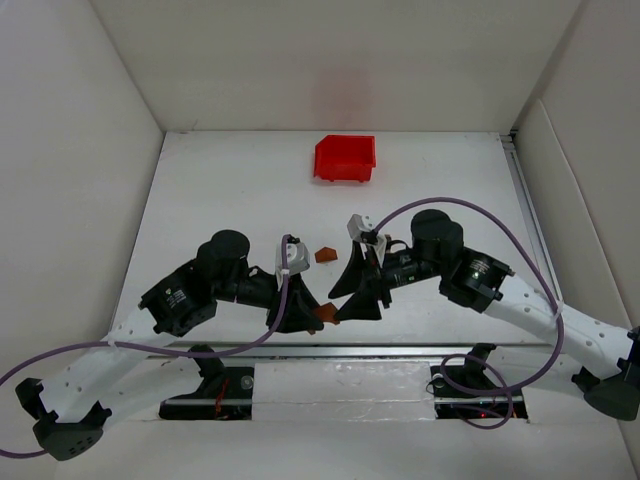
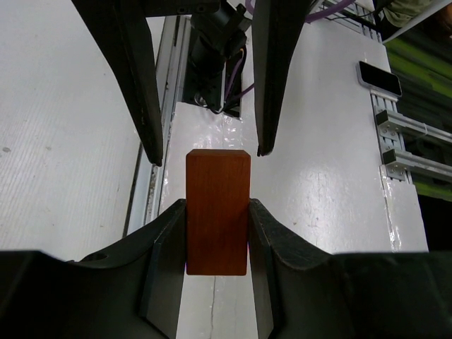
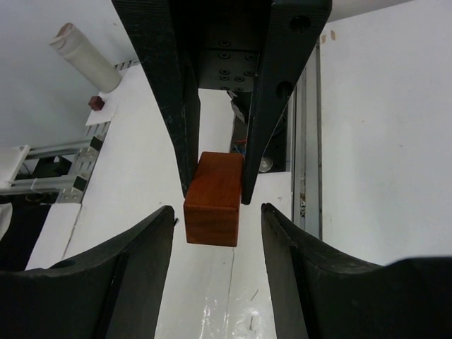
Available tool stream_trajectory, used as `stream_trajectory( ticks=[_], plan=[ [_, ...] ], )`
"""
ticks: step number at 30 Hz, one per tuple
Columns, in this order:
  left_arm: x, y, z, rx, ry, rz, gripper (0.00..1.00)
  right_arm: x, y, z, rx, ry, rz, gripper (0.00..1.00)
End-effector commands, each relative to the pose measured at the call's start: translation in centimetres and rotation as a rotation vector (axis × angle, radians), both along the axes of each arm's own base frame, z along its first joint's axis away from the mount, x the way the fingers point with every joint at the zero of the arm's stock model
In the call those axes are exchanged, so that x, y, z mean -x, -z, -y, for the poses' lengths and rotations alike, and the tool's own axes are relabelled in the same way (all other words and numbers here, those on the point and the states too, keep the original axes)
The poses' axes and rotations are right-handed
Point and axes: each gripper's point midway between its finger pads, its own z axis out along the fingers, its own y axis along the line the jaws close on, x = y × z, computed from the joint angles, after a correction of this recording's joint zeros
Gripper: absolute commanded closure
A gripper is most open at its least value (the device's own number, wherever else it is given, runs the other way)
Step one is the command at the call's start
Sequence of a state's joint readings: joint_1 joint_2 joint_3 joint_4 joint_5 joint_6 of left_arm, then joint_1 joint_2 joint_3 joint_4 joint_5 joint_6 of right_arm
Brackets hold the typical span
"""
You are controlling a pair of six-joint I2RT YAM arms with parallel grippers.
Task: Build the wood block tower
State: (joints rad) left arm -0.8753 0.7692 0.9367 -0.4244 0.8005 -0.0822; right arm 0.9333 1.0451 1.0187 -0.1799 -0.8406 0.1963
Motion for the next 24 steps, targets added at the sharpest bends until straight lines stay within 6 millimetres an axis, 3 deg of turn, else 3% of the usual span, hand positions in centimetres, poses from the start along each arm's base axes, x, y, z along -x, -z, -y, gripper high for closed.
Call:
stream_trajectory(
  ticks=[1, 13, 16, 17, 19, 20, 21, 22, 23, 24],
  plan=[
    [0.0, -1.1, 0.3, 0.046, 0.022, 0.043, 1.0, 0.6, -2.5, 0.0, -0.048, -0.02, 0.023, 0.42],
    [-0.2, -1.0, 0.3, 0.04, 0.008, 0.04, 1.0, 0.8, -1.1, -0.9, -0.004, -0.02, 0.0, 0.45],
    [-0.3, -1.0, 0.3, 0.041, 0.002, 0.042, 1.0, 0.6, -1.2, -1.0, -0.003, -0.014, -0.001, 0.55],
    [-0.3, -1.1, 0.3, 0.043, -0.001, 0.045, 1.0, 0.6, -1.1, -1.1, -0.002, -0.016, 0.0, 0.64],
    [-0.3, -1.1, 0.2, 0.042, 0.0, 0.044, 1.0, 0.5, -1.1, -1.2, -0.001, -0.017, 0.001, 0.73],
    [-0.3, -1.0, 0.2, 0.041, -0.004, 0.044, 0.96, 0.5, -1.2, -1.2, -0.002, -0.019, 0.001, 0.93],
    [-0.3, -1.1, 0.2, 0.04, -0.006, 0.044, 0.88, 0.5, -1.1, -1.2, 0.0, -0.021, 0.001, 1.0],
    [-0.3, -1.1, 0.2, 0.041, -0.007, 0.046, 0.77, 0.6, -1.1, -1.1, -0.005, -0.023, 0.01, 1.0],
    [-0.6, -1.1, 0.2, 0.039, -0.024, 0.052, 0.45, 0.6, -1.4, -1.1, -0.015, -0.023, 0.017, 1.0],
    [-0.9, -1.1, 0.1, 0.034, -0.046, 0.057, 0.32, 0.7, -1.6, -1.0, -0.027, -0.024, 0.025, 1.0]
  ],
)
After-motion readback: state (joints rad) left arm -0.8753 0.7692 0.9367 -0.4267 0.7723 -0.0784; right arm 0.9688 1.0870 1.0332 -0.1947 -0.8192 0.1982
